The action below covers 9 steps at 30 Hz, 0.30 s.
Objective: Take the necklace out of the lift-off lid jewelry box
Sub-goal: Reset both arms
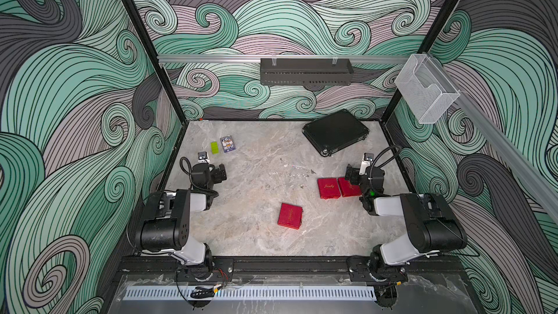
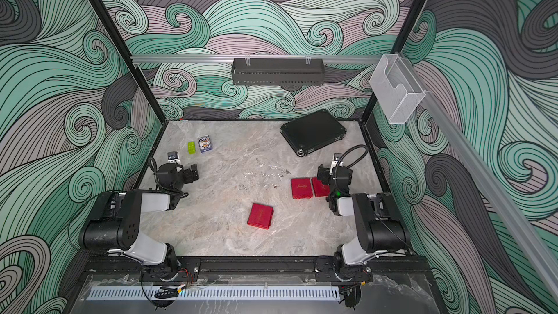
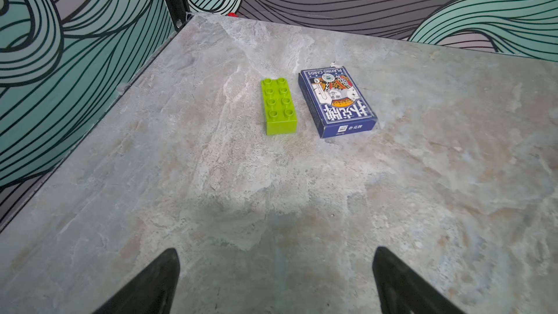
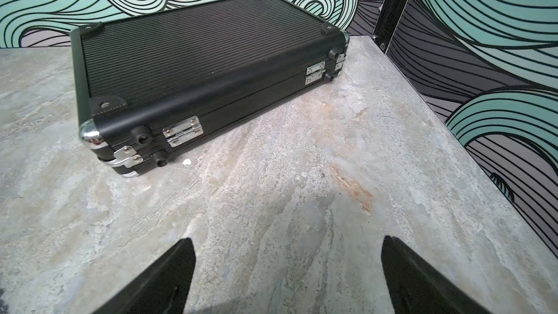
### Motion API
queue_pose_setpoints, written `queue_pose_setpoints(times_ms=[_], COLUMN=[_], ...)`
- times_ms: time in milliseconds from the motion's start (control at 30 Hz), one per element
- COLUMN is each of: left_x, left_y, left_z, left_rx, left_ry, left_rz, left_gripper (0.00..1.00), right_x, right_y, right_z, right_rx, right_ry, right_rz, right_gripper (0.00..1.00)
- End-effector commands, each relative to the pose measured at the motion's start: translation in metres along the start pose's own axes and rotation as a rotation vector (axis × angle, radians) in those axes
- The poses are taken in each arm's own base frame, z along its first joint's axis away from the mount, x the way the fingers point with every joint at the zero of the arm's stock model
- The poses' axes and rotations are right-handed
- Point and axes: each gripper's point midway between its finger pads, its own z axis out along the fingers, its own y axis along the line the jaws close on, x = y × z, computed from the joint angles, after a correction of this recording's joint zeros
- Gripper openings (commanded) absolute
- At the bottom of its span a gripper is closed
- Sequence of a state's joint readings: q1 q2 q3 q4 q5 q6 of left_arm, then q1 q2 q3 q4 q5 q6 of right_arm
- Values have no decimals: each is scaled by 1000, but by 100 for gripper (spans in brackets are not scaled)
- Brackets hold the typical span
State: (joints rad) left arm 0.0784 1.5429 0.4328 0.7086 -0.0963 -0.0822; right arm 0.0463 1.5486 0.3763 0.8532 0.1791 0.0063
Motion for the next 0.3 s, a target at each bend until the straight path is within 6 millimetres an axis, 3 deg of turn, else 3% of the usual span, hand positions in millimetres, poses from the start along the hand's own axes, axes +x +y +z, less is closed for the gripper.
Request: queue_pose_setpoints(times_ms=[0, 267], left_x=[-15, -14], left_y=[-1, -1], left_z=[0, -1], left_rx=[8, 12], left_ry=[-20, -24], left_rz=[-8, -2], left_gripper=[99, 99], right_x=[-16, -16], right_y=[1, 10], right_z=[0, 2], right_rx=[-7, -69], right_ry=[-48, -38], right_rz=[0, -18], right_gripper=[99, 99])
